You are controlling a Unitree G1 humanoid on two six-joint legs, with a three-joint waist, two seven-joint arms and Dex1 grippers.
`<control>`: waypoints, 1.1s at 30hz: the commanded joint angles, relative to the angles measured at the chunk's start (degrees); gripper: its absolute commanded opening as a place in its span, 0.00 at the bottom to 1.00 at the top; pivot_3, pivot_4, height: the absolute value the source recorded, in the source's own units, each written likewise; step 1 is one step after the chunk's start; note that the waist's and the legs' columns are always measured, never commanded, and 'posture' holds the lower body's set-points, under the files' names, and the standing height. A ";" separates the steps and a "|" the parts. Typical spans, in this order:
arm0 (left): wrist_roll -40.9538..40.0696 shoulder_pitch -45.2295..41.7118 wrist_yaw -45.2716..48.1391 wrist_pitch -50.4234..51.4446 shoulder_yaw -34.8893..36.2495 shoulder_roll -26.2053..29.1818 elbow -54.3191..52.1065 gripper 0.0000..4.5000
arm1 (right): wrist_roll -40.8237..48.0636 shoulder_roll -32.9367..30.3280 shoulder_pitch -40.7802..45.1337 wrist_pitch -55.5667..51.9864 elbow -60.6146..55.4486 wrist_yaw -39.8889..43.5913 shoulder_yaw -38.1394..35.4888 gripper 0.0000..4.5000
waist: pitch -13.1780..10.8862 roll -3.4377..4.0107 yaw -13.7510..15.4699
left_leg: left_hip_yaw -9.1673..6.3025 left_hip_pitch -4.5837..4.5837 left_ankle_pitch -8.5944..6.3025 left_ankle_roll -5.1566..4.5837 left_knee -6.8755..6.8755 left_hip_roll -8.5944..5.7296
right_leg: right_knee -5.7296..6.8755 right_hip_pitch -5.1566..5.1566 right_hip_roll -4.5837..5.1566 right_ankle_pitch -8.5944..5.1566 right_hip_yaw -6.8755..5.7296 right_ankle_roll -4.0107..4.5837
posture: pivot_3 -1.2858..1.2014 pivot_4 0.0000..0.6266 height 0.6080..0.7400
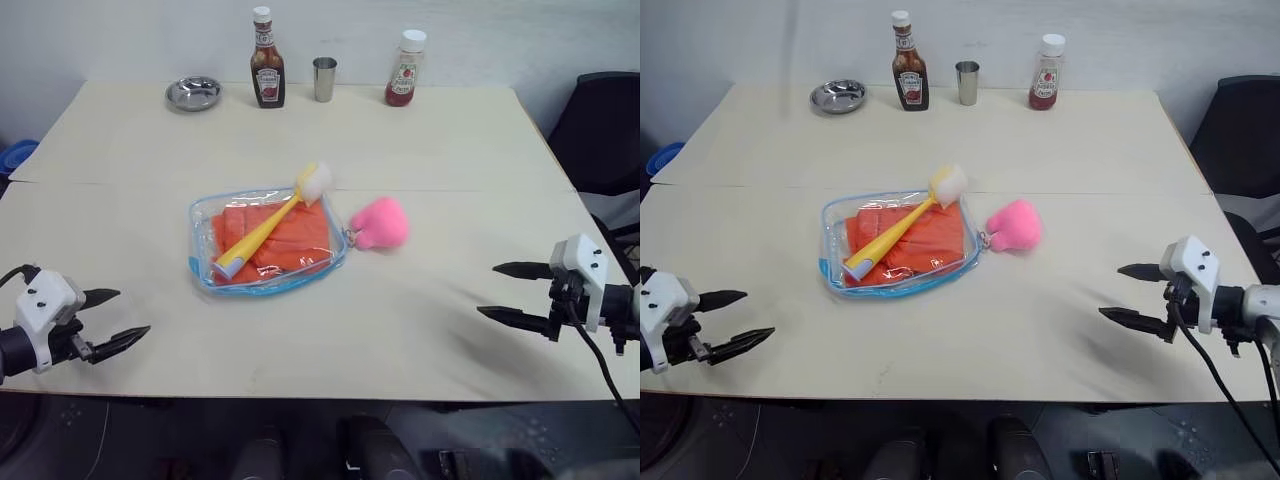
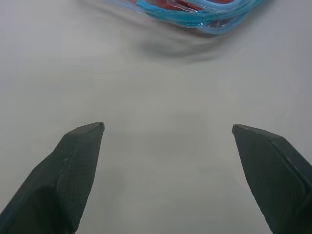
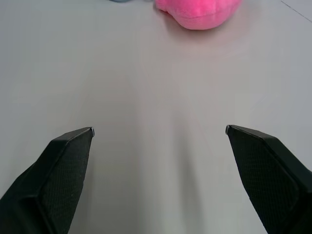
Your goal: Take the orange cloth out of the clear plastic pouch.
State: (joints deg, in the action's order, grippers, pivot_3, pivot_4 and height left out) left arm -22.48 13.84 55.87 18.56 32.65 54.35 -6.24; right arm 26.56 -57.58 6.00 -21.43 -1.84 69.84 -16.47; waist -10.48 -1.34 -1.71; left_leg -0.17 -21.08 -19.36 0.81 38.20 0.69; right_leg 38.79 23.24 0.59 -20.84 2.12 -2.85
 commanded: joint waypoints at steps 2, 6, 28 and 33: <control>0.55 0.85 -0.68 -0.83 0.94 -0.94 -2.41 0.99 | 1.05 -1.06 0.95 -0.43 -0.68 0.47 -1.77 1.00 | 0.00 0.00 -0.03 | 0.00 0.00 0.00 0.00 0.01 0.00 | 0.00 0.00 0.00 0.00 0.00 0.00 | 0.52 0.24 1.00; 0.83 0.61 -1.60 0.03 0.96 -1.32 -2.88 0.99 | 0.65 -0.62 1.58 -0.38 -1.03 -0.41 -1.70 1.00 | 0.00 0.00 0.03 | 0.00 0.00 0.00 0.00 0.01 0.00 | 0.03 0.00 0.00 0.00 0.00 0.00 | 0.52 0.24 1.00; -9.50 -4.75 -4.27 14.20 2.69 -2.37 -10.69 0.99 | 3.51 2.25 1.70 -4.44 -4.90 -5.32 -1.98 1.00 | 0.00 0.00 0.08 | 0.00 0.00 0.00 0.00 0.03 0.00 | 0.08 0.01 0.00 0.00 0.00 0.00 | 0.52 0.24 1.00; -19.24 -19.28 -10.36 25.59 -1.71 -1.97 -14.92 0.99 | 7.45 3.94 1.42 -8.45 -12.22 -9.03 -3.07 1.00 | 0.00 0.00 0.36 | -0.11 -0.10 0.01 0.02 0.17 0.00 | 0.15 0.00 -0.01 0.00 -0.09 0.00 | 0.52 0.24 1.00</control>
State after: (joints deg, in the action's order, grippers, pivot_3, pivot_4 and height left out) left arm -38.93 -3.81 47.44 41.72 31.77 51.93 -18.88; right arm 32.21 -53.70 7.12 -29.07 -11.00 61.96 -17.43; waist -10.48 -1.35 -1.35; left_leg -0.29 -21.20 -19.35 0.83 38.43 0.68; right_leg 38.96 23.24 0.58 -20.84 2.02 -2.85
